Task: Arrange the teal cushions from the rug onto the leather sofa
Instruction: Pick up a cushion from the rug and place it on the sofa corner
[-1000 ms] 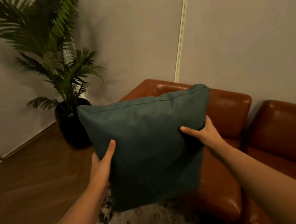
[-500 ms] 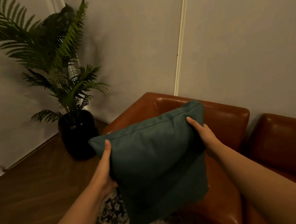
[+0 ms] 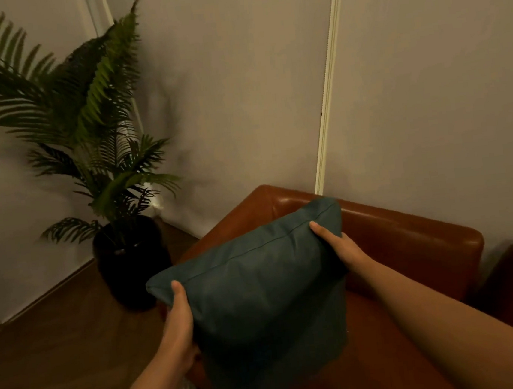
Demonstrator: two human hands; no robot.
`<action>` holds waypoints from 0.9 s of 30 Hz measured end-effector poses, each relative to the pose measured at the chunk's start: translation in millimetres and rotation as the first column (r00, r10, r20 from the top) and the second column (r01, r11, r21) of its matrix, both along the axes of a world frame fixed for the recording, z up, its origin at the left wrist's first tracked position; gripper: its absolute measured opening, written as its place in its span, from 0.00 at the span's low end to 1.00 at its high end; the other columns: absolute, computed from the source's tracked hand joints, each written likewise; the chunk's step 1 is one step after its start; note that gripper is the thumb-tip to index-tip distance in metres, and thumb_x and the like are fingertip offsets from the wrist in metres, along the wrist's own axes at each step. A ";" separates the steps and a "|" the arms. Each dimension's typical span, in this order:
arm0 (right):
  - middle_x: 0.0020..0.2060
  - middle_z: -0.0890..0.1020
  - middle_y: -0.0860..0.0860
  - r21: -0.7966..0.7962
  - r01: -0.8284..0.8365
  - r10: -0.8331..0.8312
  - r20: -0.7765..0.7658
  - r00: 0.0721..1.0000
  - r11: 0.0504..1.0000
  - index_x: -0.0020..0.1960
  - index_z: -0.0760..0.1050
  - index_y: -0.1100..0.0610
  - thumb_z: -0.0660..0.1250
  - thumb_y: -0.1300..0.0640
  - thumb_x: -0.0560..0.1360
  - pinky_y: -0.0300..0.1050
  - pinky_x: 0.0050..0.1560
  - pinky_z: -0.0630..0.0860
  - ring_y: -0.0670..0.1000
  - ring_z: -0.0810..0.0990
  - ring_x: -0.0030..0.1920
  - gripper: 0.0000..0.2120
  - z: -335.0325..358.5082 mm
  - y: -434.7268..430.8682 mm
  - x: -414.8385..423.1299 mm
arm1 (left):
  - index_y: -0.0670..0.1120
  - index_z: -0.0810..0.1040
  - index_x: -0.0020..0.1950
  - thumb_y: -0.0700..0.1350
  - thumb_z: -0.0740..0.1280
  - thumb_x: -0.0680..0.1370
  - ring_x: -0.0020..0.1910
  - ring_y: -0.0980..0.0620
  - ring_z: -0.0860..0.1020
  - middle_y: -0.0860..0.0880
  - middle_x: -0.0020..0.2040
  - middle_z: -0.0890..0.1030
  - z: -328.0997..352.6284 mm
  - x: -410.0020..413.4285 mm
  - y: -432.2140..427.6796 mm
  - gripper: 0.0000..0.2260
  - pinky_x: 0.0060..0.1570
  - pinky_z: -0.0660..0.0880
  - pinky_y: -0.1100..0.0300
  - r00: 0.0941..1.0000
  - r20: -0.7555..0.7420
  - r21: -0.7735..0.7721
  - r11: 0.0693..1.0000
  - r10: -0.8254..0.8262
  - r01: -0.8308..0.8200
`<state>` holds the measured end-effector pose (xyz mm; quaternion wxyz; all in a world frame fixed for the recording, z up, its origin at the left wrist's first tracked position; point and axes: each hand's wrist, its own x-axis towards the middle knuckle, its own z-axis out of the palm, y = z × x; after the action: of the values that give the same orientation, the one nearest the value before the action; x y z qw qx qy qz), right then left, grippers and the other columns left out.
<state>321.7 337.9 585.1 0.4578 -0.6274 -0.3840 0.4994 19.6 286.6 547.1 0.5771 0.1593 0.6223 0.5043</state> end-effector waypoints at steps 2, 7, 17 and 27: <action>0.60 0.77 0.52 0.001 -0.031 0.031 0.006 1.000 1.000 0.71 0.67 0.55 0.74 0.25 0.44 0.50 0.55 0.72 0.53 0.76 0.54 0.62 0.9 31.9 5.3 | 0.47 0.56 0.77 0.71 0.52 0.73 0.71 0.36 0.65 0.40 0.74 0.64 -6.3 10.7 23.2 0.39 0.68 0.64 0.40 0.998 -0.018 -0.048 0.997 0.054 -0.055; 0.50 0.78 0.47 -0.034 -0.083 0.084 0.006 0.996 0.996 0.70 0.68 0.54 0.74 0.26 0.45 0.45 0.46 0.73 0.48 0.77 0.48 0.60 -2.4 95.1 12.4 | 0.48 0.56 0.77 0.75 0.49 0.69 0.70 0.36 0.65 0.40 0.73 0.65 -26.1 31.4 54.6 0.45 0.69 0.63 0.39 0.998 -0.042 -0.111 0.992 0.054 -0.058; 0.54 0.82 0.51 -0.130 -0.046 0.040 -0.051 0.998 0.990 0.65 0.73 0.54 0.77 0.30 0.48 0.45 0.42 0.78 0.53 0.82 0.51 0.52 -54.6 179.1 2.7 | 0.51 0.61 0.75 0.76 0.55 0.59 0.66 0.36 0.70 0.43 0.72 0.68 -68.8 35.8 98.8 0.49 0.57 0.73 0.36 1.000 -0.030 -0.195 0.981 0.005 -0.011; 0.50 0.85 0.51 -0.143 -0.054 0.039 -0.107 0.993 0.988 0.60 0.78 0.53 0.78 0.33 0.53 0.45 0.45 0.81 0.52 0.85 0.48 0.41 -95.1 244.6 -32.5 | 0.53 0.58 0.76 0.70 0.61 0.62 0.69 0.40 0.68 0.47 0.73 0.68 -109.7 23.1 126.6 0.46 0.62 0.69 0.39 0.981 0.168 -0.331 0.943 0.099 -0.038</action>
<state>289.2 582.5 490.0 0.4183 -0.6230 -0.3369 0.5687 42.8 413.2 437.4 0.6321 -0.0072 0.6468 0.4267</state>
